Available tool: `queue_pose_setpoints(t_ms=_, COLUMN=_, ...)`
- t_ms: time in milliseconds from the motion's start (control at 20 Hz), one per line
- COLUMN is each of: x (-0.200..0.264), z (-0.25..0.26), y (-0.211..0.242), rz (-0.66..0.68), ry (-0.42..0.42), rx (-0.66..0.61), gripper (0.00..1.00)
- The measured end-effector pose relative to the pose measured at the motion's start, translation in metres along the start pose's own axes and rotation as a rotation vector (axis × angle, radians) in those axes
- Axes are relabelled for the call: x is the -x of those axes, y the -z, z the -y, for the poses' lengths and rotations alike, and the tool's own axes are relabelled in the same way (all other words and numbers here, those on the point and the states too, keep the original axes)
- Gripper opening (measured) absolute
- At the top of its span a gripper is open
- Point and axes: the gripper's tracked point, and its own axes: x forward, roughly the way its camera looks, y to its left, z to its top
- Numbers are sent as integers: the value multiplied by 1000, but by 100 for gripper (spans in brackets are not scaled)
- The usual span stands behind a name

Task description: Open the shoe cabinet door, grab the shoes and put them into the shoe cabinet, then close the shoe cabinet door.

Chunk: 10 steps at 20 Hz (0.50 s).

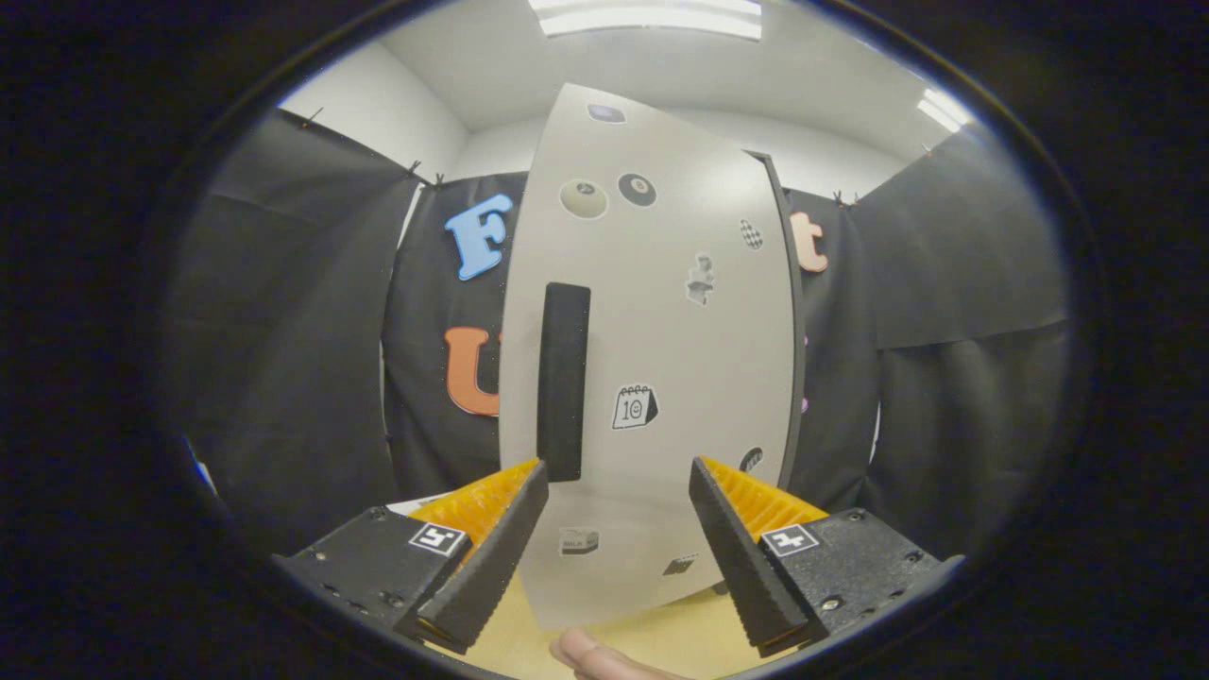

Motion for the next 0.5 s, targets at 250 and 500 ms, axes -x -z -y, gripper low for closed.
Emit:
queue_pose_setpoints(t_ms=250, x=38, z=-1, y=-5, rz=34, ry=-39, rx=-1, gripper=99)
queue_pose_setpoints(t_ms=500, x=82, z=10, y=-5, rz=37, ry=-23, rx=-3, gripper=99)
